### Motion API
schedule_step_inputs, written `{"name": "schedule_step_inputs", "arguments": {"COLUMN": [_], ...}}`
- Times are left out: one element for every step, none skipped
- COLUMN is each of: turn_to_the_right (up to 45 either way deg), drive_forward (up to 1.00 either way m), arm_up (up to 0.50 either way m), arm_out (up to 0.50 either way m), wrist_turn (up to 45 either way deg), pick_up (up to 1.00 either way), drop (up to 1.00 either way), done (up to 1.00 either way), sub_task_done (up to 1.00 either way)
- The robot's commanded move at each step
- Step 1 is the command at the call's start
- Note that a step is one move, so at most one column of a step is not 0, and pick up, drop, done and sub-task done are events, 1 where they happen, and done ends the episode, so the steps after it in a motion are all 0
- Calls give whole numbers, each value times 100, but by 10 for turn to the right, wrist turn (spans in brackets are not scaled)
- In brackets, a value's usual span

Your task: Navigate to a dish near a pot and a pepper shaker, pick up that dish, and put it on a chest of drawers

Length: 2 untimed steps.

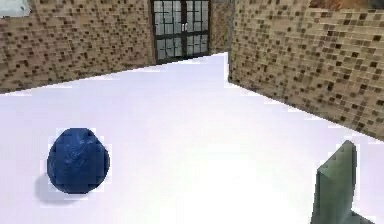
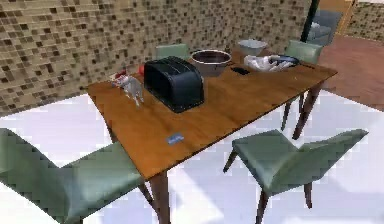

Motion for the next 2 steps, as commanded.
{"name": "schedule_step_inputs", "arguments": {"turn_to_the_right": [0,450], "drive_forward": [85,0], "arm_up": [0,0], "arm_out": [0,0], "wrist_turn": [0,0], "pick_up": [0,0], "drop": [0,0], "done": [0,0], "sub_task_done": [0,0]}}
